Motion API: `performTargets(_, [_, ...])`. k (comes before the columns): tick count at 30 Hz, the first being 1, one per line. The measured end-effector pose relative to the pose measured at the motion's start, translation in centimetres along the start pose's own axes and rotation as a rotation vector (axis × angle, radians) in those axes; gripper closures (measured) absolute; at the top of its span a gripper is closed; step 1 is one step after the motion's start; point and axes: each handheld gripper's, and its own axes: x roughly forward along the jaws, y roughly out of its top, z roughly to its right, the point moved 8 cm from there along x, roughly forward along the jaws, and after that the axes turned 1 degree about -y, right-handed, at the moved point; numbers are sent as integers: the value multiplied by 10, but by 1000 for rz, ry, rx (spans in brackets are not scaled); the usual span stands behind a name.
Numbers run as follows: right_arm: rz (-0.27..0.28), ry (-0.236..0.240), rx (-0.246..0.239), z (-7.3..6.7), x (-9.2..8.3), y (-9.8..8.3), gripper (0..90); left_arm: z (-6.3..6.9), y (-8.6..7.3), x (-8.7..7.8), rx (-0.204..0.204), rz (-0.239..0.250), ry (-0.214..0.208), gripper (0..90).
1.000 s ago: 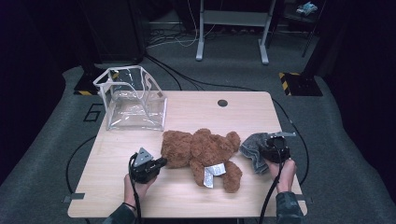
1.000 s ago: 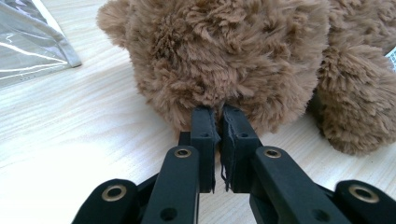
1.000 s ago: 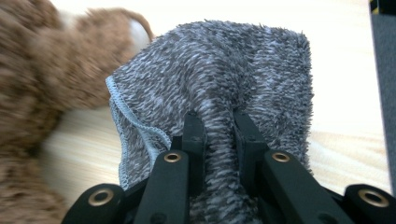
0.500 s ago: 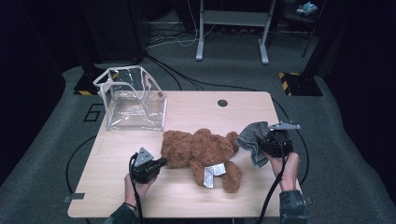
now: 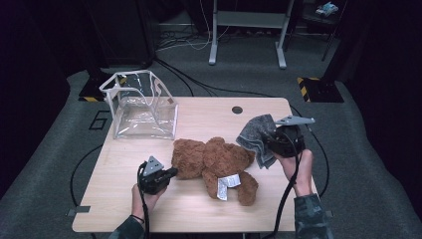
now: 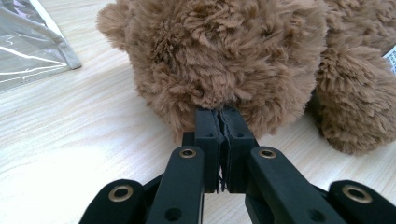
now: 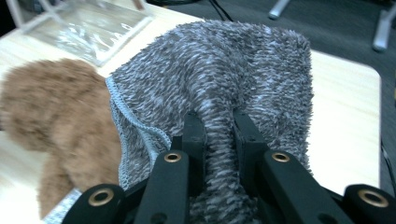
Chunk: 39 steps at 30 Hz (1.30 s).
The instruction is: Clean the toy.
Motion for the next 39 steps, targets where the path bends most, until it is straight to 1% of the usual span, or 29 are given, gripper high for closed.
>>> performTargets(2, [12,24,-10,-9,-2,11,784,0,1,1,4,3,6,868])
performTargets(3, [14,23,-22,-13,-3,17,783,0,1,1,6,2,7,868])
performTargets(5, [30,57,-27,-19,-4,26,784,0,1,0,12,-13,4,868])
performTargets(7, [32,65,-43,-27,-4,35,784,0,2,1,6,-8,11,868])
performTargets(8, [31,75,-64,-32,-3,40,783,0,2,1,6,-7,11,868])
performTargets(14, [25,111,-101,-54,3,55,783,0,2,2,6,-11,15,870])
performTargets(15, [24,119,-116,-56,4,57,783,0,2,1,7,-11,14,870])
performTargets(17, [24,127,-128,-64,8,61,783,0,2,2,7,-3,19,871])
performTargets(19, [21,146,-135,-73,12,65,783,-1,2,2,14,-4,22,872])
performTargets(22, [11,167,-164,-87,22,69,783,-1,2,2,17,-4,21,873])
performTargets(23, [6,173,-157,-91,25,70,783,-1,2,2,15,0,21,873])
performTargets(25, [-4,187,-161,-100,34,71,783,-1,2,2,11,-2,15,874])
performTargets(26, [-5,195,-176,-103,39,71,783,-1,2,2,11,-2,12,874])
performTargets(27, [-18,203,-170,-107,44,70,783,-1,1,1,11,-9,6,875])
performTargets(28, [-20,211,-179,-110,49,70,783,-1,1,1,7,-5,5,876])
performTargets(29, [-33,216,-169,-114,53,68,783,-1,1,1,7,-5,4,876])
performTargets(30, [-34,225,-172,-117,59,67,783,0,2,1,5,-3,3,877])
performTargets(31, [-38,235,-185,-120,65,66,783,0,2,1,6,-5,2,877])
performTargets(32, [-43,239,-182,-124,69,65,783,0,2,1,6,-4,2,878])
performTargets(35, [-78,257,-192,-135,83,57,782,-1,4,2,6,1,6,879])
performTargets(36, [-86,262,-189,-138,89,54,782,0,4,2,-3,3,2,880])
performTargets(37, [-96,270,-197,-140,93,51,781,-1,5,2,1,6,6,880])
performTargets(39, [-120,270,-190,-144,104,45,779,-1,6,3,4,5,5,880])
